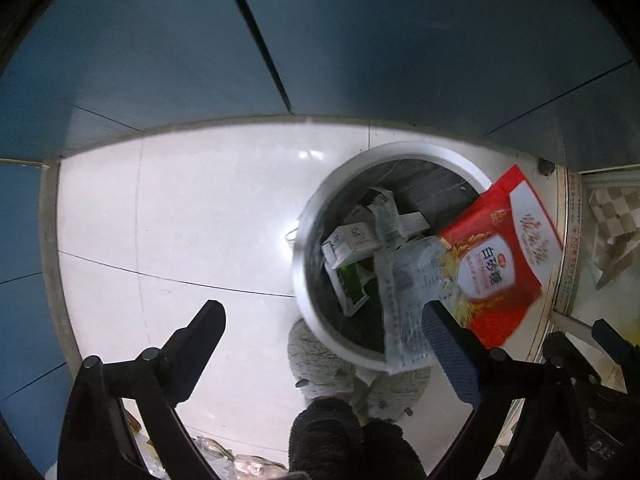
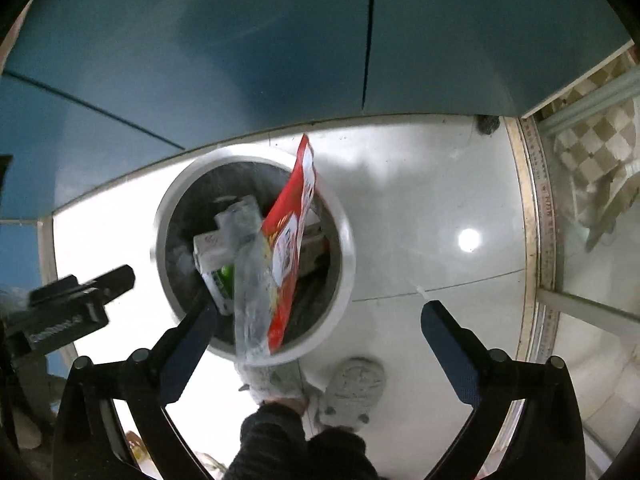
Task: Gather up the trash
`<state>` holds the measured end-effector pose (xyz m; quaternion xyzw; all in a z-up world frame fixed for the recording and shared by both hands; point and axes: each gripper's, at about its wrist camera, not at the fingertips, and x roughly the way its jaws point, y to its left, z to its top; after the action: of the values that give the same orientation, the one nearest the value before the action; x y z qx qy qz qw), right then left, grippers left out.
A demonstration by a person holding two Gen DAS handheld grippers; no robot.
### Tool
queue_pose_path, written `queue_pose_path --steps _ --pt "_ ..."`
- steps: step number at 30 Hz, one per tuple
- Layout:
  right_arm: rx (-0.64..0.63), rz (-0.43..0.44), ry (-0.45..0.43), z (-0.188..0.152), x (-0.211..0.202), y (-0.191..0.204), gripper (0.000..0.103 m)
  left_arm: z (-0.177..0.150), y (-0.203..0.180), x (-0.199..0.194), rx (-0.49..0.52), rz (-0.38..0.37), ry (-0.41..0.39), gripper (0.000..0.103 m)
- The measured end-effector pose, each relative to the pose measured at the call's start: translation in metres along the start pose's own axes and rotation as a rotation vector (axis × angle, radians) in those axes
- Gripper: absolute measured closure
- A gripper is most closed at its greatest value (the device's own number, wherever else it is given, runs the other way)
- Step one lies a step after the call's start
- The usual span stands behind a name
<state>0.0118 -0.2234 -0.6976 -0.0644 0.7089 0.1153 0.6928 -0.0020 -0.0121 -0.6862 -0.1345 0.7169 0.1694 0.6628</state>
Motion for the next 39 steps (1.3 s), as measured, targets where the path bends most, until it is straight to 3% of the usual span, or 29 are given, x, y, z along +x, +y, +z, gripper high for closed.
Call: queue_pose_path --steps 5,10,18,27,32,39 --pt "-0.02 -0.029 -0.029 -0.011 -0.031 0.006 0.0 -0.02 0.008 -0.045 0.002 0.039 -0.053 0.003" --pt "-0.026 -0.018 -0.056 -0.028 -0.087 0.009 0.0 -0.041 0.015 -0.097 -0.024 0.021 -0.084 0.003" --pt "-0.067 0.032 -0.137 -0.067 -0.243 0.005 0.0 -0.093 0.018 -0.234 -0.034 -0.024 -0.181 0.003" --pt "-0.126 0.195 -0.228 -0.123 -0.445 0.005 0.0 -0.153 0.02 -0.406 -0.004 -0.172 -0.295 0.003" --pt "-0.165 0.279 -0.278 -0.152 -0.546 0.01 0.0 -0.182 0.03 -0.496 0.017 -0.304 -0.356 0.003" --pt "-0.195 0.369 -0.273 -0.179 -0.631 0.018 0.0 -0.206 0.048 -0.57 0.058 -0.439 -0.413 0.003"
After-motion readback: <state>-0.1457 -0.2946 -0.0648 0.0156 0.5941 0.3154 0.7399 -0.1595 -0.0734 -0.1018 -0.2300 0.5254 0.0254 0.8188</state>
